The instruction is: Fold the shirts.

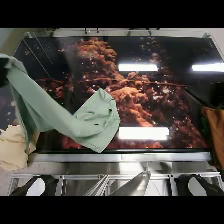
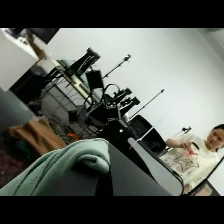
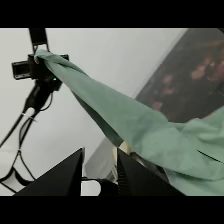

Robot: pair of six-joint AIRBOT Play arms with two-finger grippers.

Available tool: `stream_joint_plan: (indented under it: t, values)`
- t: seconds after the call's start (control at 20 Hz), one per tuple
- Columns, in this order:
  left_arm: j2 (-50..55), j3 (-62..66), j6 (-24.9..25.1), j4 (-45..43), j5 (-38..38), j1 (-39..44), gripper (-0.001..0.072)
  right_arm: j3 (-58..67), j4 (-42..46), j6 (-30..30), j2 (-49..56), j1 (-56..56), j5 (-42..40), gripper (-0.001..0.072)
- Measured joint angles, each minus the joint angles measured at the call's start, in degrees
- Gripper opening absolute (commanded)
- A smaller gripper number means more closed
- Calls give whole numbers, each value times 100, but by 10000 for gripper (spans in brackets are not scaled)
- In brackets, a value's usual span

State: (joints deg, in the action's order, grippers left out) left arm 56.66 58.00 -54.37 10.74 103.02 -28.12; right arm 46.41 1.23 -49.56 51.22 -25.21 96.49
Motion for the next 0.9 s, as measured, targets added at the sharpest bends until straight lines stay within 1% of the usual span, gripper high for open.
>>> stream_joint_plan:
  t: [0.15, 0.25, 0.3, 0.35, 0.4, 0.45, 0.6, 0.7, 0.75, 0.8, 0.85, 0.9]
  values:
    - [177, -492, -17, -684, -127, -37, 28, -402, 468, 17, -7, 417, -636, 244]
    - [380, -741, -22, -920, -94, -48, 27, -627, 612, 24, -7, 717, -1182, 226]
    - [481, -826, -24, -994, -61, -52, 28, -728, 682, 24, 7, 885, -1471, 237]
    - [575, -894, -42, -1049, -22, -55, 27, -835, 813, 15, 55, 1121, -1764, 339]
    - [651, -940, -42, -1084, -11, -55, 27, -922, 968, -20, 136, 1401, -1967, 426]
    - [723, -975, -42, -1121, 13, -55, 28, -1008, 1185, -136, 260, 1764, -2197, 434]
    - [833, -1025, -39, -1185, 7, -55, 28, -1161, 1805, -678, 907, 3058, -3047, 432]
    - [866, -1040, -37, -1189, -55, -55, 28, -1196, 1978, -1071, 1580, 3943, -3644, 429]
    - [874, -1045, -35, -1202, -63, -55, 28, -1200, 1952, -1217, 1934, 4304, -3847, 384]
    - [883, -1047, -33, -1209, -79, -55, 27, -1198, 1858, -1320, 2288, 4614, -3985, 322]
    - [887, -1049, -28, -1213, -103, -55, 28, -1180, 1716, -1397, 2647, 4896, -4087, 315]
    - [890, -1049, -20, -1217, -101, -55, 28, -1134, 1541, -1436, 2962, 5125, -4138, 323]
